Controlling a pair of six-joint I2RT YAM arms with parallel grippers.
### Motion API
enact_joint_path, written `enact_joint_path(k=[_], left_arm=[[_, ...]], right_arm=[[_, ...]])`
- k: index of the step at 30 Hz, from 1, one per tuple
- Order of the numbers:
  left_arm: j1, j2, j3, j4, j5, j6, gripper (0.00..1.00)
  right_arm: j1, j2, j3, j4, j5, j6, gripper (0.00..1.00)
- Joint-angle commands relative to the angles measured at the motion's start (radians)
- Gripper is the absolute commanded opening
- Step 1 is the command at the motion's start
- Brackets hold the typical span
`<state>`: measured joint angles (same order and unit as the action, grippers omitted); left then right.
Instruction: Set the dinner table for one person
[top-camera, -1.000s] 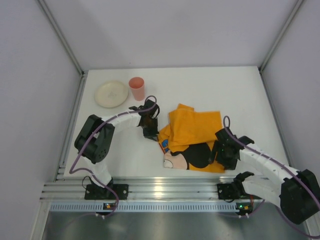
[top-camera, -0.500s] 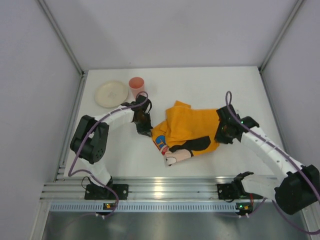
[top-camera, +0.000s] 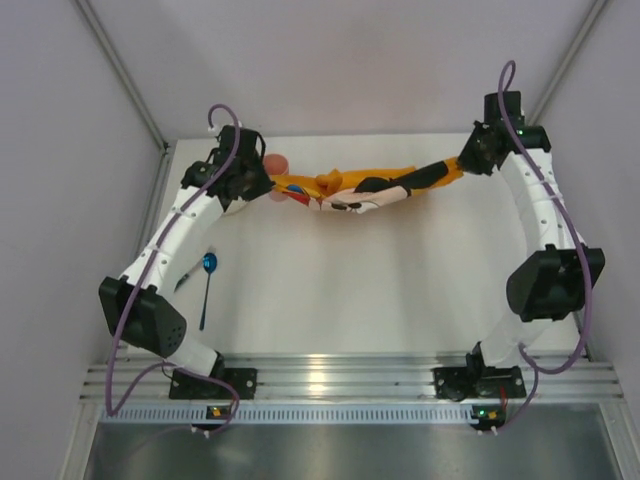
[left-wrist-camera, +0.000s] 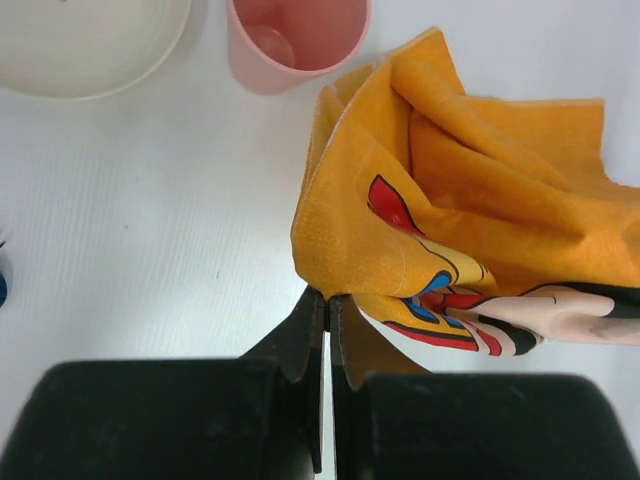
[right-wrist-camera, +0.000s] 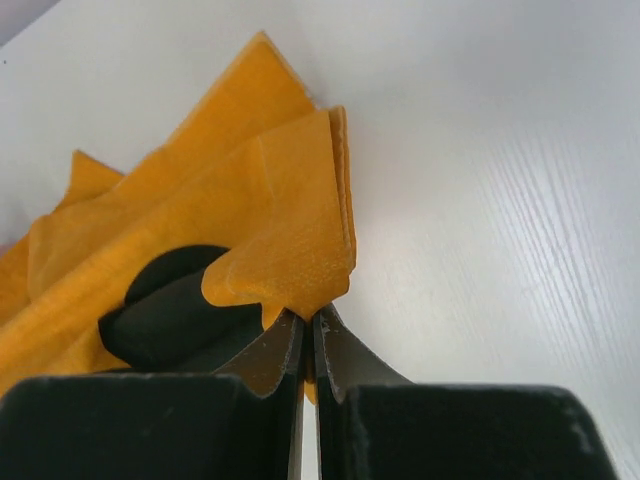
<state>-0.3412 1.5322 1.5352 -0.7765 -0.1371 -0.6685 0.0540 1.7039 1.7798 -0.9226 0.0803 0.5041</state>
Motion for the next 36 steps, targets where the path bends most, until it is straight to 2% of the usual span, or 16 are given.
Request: enact_joint_path(k=[1,2,3,5,6,11,15,17,19,22,27,32,36], left_arm=[[0.004,0.011,0.027,-0.132,-0.087,-0.032,0.0],[0.004,-0.045,-0.007,-0.13,-0.107,-0.042,0.0],[0.004,-0.078,-0.05,-0.122,-0.134,-0.045,0.0],[0.004,-0.183,-0.199,-0.109,-0.134,-0.052,0.0],[0.004,-0.216,-0.29,-0.115,-0.124,-0.055,0.0],[0.002,-0.403,-0.522,-0.17,-0.122,-0.114,0.0],[0.002,-0.387,-0.694,-0.152,-0.056,-0.108,0.0],[-0.008,-0.287,-0.67,-0.17,0.002,-0.112,0.0],[-0.013,-0.216,-0.647,-0.173,0.004,-0.14,0.0],[-0.013,-0.192,-0.627,-0.146,0.022,-0.184,0.0],[-0.013,-0.208,-0.647,-0.159,0.068,-0.247,0.0],[-0.012,-0.3,-0.627,-0.289,0.08,-0.319,0.0],[-0.012,-0.36,-0.516,-0.424,0.018,-0.336,0.0]], right_arm=[[0.01,-0.021,0.049,-0.117,-0.071,-0.004,0.0],[0.013,-0.053,-0.004,-0.117,-0.068,-0.004,0.0],[0.015,-0.143,-0.157,-0.102,-0.071,-0.001,0.0],[0.015,-0.243,-0.323,-0.078,-0.076,0.01,0.0],[0.015,-0.333,-0.465,-0.081,-0.074,0.017,0.0],[0.015,-0.561,-0.825,-0.136,-0.053,0.066,0.0],[0.015,-0.613,-0.972,-0.11,-0.076,0.088,0.0],[0.017,-0.586,-1.028,-0.067,-0.086,0.086,0.0],[0.015,-0.531,-1.051,-0.023,-0.14,0.068,0.0],[0.015,-0.469,-1.048,0.063,-0.134,0.057,0.0],[0.014,-0.405,-0.924,0.025,-0.086,0.05,0.0],[0.015,-0.469,-0.85,-0.105,-0.076,0.03,0.0],[0.018,-0.62,-0.838,-0.249,-0.151,0.043,0.0]])
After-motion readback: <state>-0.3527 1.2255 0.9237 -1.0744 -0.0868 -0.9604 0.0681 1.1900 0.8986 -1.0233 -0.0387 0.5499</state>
